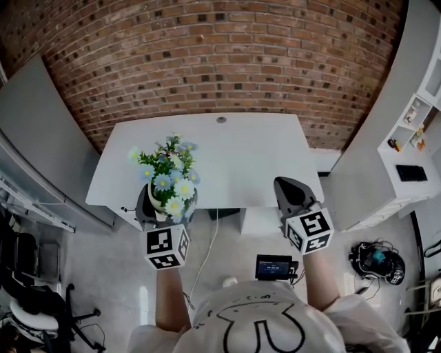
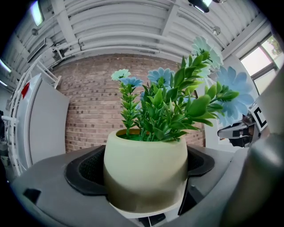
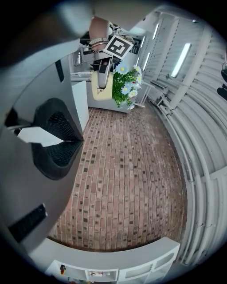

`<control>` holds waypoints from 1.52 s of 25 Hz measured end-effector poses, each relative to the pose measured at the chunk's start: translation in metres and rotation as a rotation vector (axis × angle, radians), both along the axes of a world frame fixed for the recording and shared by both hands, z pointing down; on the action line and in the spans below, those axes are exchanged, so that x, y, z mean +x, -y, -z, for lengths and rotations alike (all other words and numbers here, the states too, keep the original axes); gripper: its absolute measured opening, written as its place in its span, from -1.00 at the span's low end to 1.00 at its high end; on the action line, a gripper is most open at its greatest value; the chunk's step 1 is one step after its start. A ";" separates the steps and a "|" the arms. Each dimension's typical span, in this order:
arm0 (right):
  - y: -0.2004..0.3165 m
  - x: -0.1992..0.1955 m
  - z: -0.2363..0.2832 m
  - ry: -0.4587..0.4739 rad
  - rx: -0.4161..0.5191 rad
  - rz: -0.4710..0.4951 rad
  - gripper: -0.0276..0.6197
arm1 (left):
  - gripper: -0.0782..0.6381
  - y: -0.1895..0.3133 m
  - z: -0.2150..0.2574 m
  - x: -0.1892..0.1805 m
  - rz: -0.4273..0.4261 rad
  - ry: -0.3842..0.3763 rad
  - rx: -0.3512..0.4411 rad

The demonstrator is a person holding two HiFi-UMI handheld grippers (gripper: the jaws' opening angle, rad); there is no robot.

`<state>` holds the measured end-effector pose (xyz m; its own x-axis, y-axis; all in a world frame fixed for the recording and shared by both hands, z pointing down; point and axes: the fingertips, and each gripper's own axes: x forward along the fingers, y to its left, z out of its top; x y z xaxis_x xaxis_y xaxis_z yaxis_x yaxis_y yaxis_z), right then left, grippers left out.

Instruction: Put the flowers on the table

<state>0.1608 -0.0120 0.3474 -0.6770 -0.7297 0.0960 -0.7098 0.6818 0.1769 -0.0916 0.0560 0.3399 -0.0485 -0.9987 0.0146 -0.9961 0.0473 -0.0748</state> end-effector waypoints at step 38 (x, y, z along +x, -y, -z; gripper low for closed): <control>0.194 -0.124 -0.041 -0.011 -0.093 -0.039 -0.87 | 0.65 0.197 -0.039 -0.124 -0.069 -0.039 -0.085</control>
<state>0.0363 -0.2061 0.3887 -0.6464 -0.7433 0.1723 -0.7347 0.6673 0.1220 -0.2152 -0.1406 0.3794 0.0229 -0.9947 0.1003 -0.9990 -0.0267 -0.0364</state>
